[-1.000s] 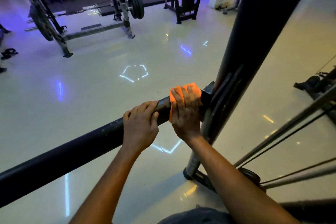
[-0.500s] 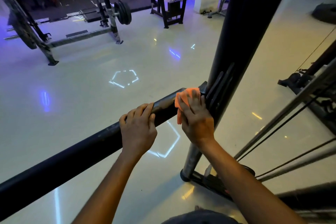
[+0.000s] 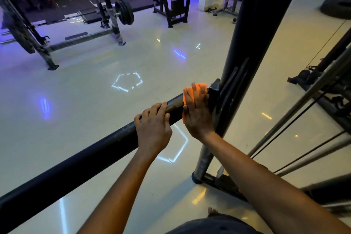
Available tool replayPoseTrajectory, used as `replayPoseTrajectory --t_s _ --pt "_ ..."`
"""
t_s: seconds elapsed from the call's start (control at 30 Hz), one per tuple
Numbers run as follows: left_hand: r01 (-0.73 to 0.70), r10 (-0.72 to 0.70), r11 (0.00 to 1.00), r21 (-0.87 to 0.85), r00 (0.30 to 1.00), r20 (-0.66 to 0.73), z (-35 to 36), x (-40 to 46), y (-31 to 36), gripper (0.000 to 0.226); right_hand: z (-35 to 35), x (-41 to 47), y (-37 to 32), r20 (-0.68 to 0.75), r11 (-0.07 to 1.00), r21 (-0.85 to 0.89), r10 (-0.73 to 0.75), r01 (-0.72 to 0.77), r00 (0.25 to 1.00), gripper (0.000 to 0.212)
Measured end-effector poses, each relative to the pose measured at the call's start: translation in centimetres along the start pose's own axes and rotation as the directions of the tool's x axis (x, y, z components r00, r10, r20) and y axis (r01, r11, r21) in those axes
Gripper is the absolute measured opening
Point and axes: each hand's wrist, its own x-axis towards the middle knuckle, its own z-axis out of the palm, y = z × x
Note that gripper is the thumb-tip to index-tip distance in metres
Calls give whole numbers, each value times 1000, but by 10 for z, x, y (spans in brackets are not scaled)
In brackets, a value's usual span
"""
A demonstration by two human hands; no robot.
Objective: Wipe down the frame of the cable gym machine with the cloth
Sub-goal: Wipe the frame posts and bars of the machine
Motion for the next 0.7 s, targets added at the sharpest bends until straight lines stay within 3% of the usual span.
replayPoseTrajectory --t_s 0.1,0.27,0.43,0.7 --pt "-10 10 1000 -6 1000 18 -3 4 -1 48 -3 7 1 -15 999 15 -49 50 999 59" --pt "-24 24 1000 -5 999 26 -5 4 -3 48 -1 -28 11 -18 995 23 -96 97 995 81" --pt "-27 27 1000 1 998 60 -7 8 0 48 0 8 -7 -42 996 54 -74 76 996 55" --pt "-104 104 995 -11 992 69 -9 7 -5 50 -15 -20 -10 -68 991 115 69 -61 995 54"
